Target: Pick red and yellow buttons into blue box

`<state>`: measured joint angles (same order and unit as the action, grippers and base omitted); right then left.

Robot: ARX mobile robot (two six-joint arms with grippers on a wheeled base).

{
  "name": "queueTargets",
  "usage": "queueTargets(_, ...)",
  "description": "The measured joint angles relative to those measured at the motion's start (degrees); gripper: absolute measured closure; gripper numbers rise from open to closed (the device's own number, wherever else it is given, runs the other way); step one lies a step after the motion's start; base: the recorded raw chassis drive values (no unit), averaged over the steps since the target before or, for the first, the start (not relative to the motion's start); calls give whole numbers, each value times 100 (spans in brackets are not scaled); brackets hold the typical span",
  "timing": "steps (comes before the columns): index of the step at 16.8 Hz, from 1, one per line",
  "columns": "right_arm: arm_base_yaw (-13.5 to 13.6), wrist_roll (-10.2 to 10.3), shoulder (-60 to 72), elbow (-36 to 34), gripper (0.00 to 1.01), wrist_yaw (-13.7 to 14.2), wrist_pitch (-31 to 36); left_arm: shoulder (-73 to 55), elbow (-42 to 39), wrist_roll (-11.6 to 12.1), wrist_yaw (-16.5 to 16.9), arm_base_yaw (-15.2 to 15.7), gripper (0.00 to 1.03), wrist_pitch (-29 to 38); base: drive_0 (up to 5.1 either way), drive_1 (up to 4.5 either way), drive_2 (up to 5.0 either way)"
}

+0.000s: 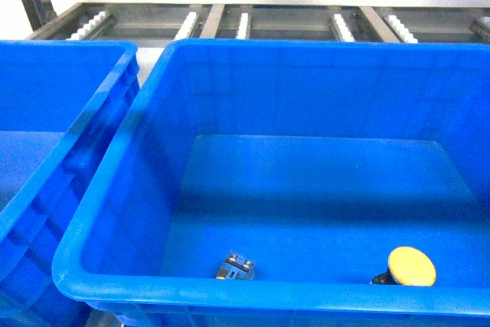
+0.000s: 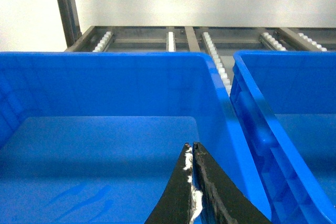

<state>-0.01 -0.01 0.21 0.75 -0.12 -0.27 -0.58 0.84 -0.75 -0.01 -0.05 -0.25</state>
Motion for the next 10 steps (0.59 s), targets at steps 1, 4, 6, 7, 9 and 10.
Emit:
queueTargets(1, 0, 0, 2, 0, 99, 0, 0, 0, 0, 0, 0, 0, 101, -2, 0, 0, 0)
queueTargets(4, 0, 0, 0, 0, 88, 0, 2, 0, 0, 0, 2, 0, 101, 0, 0, 0, 0)
queueTargets(6, 0, 0, 0, 0, 70, 0, 2, 0, 0, -2, 0, 0, 89, 0, 0, 0, 0)
queueTargets(7, 0, 0, 0, 0, 63, 0, 0, 0, 0, -2, 0, 0, 82, 0, 0, 0, 0)
queueTargets(9, 0, 0, 0, 0, 37, 0, 2, 0, 0, 0, 0, 0, 56, 0, 0, 0, 0)
queueTargets(10, 0, 0, 0, 0, 24, 0, 2, 0, 0, 0, 0, 0, 43, 0, 0, 0, 0)
